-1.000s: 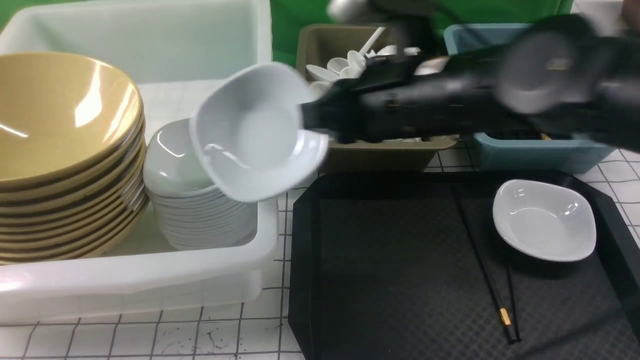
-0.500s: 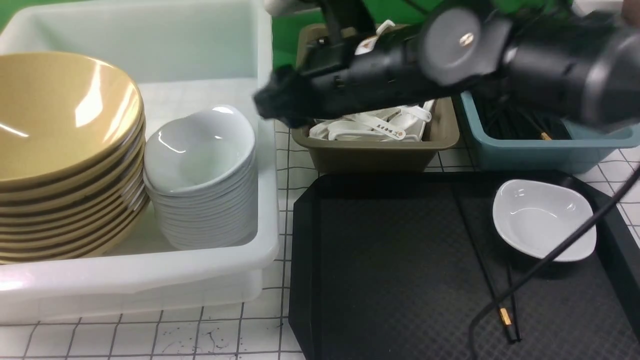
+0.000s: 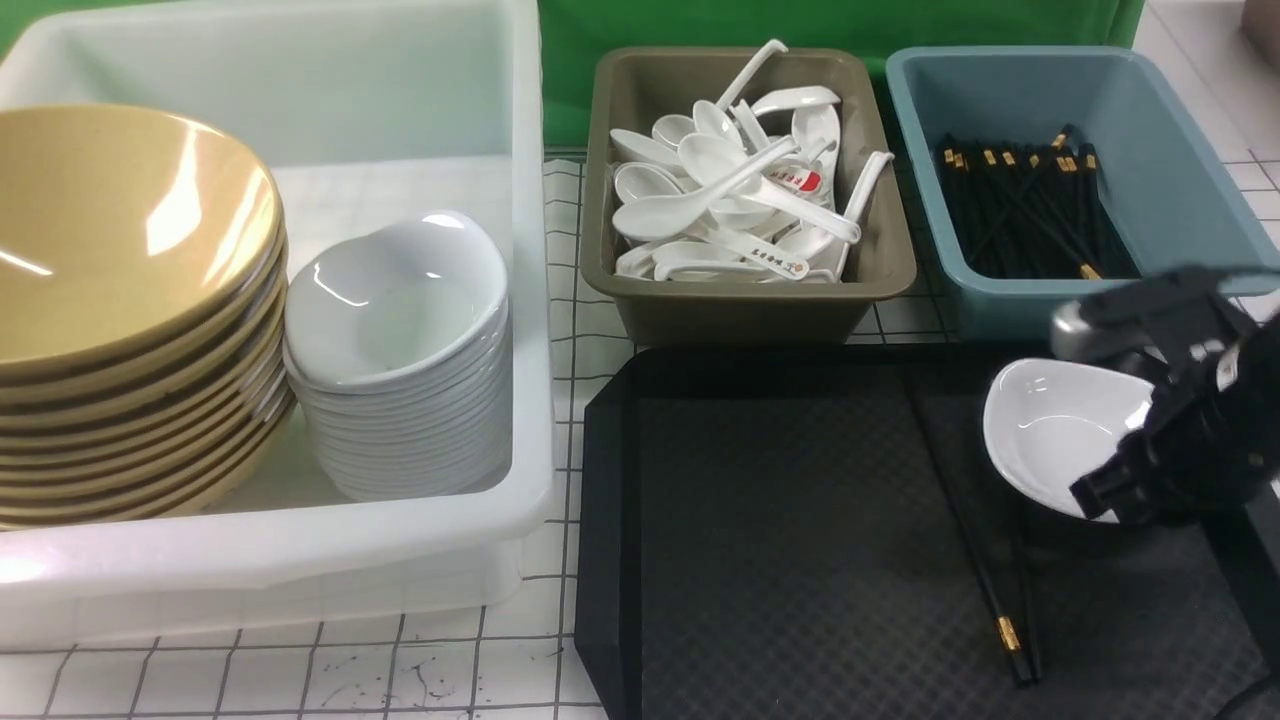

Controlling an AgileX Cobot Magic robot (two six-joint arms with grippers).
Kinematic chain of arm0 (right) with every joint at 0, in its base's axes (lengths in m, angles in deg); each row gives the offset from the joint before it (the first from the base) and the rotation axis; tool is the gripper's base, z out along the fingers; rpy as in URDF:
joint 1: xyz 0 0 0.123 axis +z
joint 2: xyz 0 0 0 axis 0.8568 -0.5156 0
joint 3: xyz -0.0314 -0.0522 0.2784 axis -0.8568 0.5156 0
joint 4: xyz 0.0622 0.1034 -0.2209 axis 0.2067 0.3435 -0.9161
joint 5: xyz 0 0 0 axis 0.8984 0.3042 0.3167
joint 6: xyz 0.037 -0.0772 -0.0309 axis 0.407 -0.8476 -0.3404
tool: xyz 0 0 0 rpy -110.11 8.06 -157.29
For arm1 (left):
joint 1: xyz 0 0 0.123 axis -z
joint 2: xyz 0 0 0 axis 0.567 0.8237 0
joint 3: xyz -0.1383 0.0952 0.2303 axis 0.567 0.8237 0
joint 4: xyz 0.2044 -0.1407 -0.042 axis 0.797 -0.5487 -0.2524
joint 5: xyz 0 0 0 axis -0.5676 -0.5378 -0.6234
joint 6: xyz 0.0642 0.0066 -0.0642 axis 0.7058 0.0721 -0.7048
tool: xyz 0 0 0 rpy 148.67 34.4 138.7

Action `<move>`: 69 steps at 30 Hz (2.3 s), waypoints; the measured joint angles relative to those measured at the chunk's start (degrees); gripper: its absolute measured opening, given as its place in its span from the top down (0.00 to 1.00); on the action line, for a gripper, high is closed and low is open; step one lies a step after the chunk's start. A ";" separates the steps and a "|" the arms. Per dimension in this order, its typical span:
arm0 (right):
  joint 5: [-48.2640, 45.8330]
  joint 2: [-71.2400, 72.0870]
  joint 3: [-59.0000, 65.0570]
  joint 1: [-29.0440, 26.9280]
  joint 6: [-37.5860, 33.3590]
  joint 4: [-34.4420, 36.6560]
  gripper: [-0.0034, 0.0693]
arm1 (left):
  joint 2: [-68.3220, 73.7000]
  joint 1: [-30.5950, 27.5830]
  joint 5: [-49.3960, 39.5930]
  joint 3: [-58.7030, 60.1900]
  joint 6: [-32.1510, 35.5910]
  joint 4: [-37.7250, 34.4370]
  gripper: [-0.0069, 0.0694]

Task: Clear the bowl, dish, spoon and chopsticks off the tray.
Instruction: Use the right arm to grab the plate, then use the right arm to put the plate into the large storage box on the left

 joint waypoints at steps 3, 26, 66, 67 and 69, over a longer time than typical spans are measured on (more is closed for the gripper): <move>5.27 -2.12 1.62 -0.17 0.15 3.85 0.90 | 0.00 0.00 0.00 0.00 0.18 0.00 0.91; 3.57 6.65 2.42 -9.63 6.21 10.70 0.31 | 0.00 0.00 0.05 0.00 0.18 0.68 0.93; 2.25 12.87 -14.82 8.60 -14.12 32.46 0.86 | 0.00 0.00 0.14 0.00 0.26 1.70 0.93; 5.26 12.04 -16.02 12.20 -14.23 34.05 0.86 | 0.00 0.00 0.14 0.00 0.26 1.75 0.93; 11.32 8.89 -18.47 18.56 -14.88 35.83 0.86 | 0.00 0.00 0.17 0.00 0.26 1.75 0.93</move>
